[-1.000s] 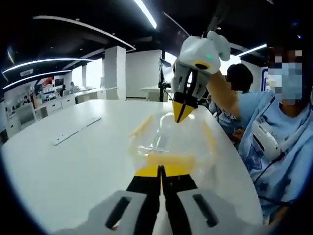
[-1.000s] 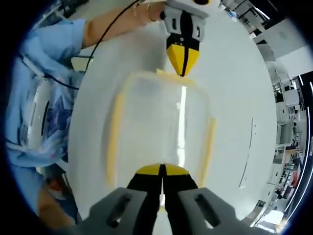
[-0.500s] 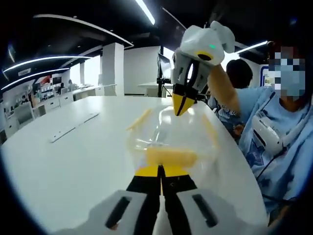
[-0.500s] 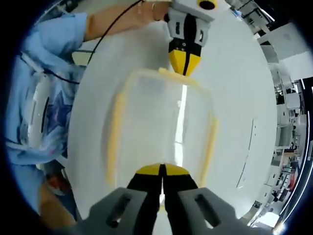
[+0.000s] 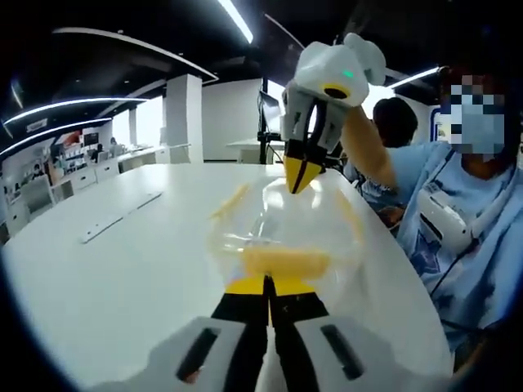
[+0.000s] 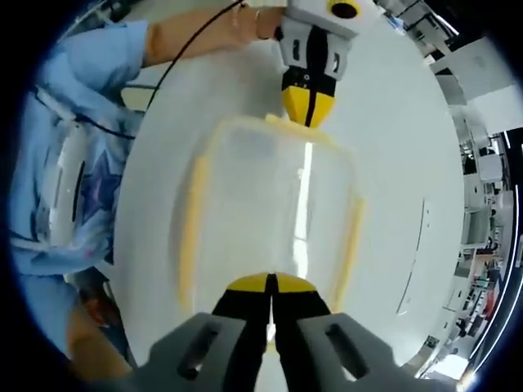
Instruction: Snap each plastic latch of the storage box into its locked position after aligning the lid with the box until every specified latch is closed and the lid sits flush.
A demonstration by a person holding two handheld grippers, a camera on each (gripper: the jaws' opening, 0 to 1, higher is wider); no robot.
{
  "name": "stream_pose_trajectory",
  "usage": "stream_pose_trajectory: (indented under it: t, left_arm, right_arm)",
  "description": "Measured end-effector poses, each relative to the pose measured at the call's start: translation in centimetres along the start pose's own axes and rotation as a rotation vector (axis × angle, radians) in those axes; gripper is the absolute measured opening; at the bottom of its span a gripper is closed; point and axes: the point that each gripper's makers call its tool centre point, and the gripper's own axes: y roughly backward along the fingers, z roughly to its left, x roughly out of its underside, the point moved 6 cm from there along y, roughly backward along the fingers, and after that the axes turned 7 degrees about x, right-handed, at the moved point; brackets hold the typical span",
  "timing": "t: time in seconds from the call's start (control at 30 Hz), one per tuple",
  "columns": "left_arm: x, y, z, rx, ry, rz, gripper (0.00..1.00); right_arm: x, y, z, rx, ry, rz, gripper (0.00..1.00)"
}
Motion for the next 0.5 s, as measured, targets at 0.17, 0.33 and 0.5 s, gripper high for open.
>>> stream_pose_trajectory:
  t: [0.17,0.33,0.5]
  left_arm:
    - [0.08,0.18,0.29,0.007,-0.001,-0.011,0.00]
    - [0.12,0.03,0.15,0.015,0.002,-0.022,0.00]
    - [0.33,-0.13,0.03,0.029,0.016,-0.042,0.00]
  right_arm:
    - [-0.02,-0.02,0.11,0.005,0.007,0.003,0.00]
    - [-0.10,-0.02,0.16,0.008,0.014,0.006,0.00]
    - [-0.11,0.00,0.14,0.006,0.008,-0.002,0.00]
